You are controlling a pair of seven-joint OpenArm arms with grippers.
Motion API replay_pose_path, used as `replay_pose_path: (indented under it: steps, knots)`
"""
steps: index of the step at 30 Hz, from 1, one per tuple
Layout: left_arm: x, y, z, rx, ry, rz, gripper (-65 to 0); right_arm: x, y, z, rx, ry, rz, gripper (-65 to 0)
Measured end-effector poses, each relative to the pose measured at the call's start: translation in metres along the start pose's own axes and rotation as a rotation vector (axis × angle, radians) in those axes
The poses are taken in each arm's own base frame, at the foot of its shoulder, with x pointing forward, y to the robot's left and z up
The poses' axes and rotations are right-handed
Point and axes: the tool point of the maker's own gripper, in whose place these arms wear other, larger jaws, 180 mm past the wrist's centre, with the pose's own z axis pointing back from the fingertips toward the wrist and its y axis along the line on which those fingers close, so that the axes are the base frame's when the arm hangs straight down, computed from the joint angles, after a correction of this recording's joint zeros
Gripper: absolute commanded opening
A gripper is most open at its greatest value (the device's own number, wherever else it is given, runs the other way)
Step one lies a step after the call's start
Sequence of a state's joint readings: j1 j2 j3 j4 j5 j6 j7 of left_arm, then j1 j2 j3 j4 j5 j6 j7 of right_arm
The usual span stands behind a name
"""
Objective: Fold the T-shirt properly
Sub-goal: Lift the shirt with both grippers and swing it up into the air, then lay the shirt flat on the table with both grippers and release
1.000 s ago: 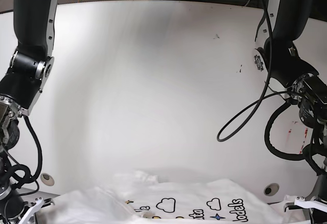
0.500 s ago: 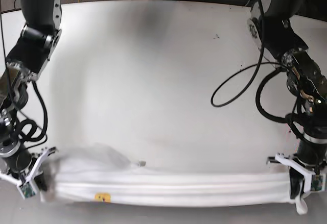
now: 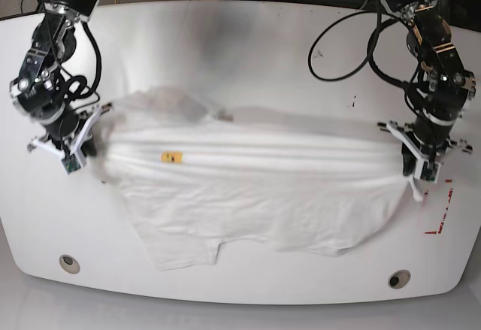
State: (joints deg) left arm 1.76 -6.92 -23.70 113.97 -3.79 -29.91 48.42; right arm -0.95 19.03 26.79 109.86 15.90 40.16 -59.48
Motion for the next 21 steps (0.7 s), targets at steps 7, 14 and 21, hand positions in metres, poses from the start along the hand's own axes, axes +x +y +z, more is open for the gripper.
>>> replay_pose_path:
  steps: [7,14,21]
  knots:
    - [-0.072,-0.019,0.020,-0.064,0.175,-0.024,-65.0,-0.074,0.044,0.006,0.075,0.125,-0.058,-65.0]
    - [-0.117,-0.023,0.040,-0.076,0.296,-0.045,-65.0,-0.112,0.081,0.016,0.143,0.185,-0.112,-65.0]
    - [-0.145,-0.027,0.057,-0.104,0.372,-0.075,-65.0,-0.136,0.096,0.025,0.169,0.245,-0.131,-65.0]
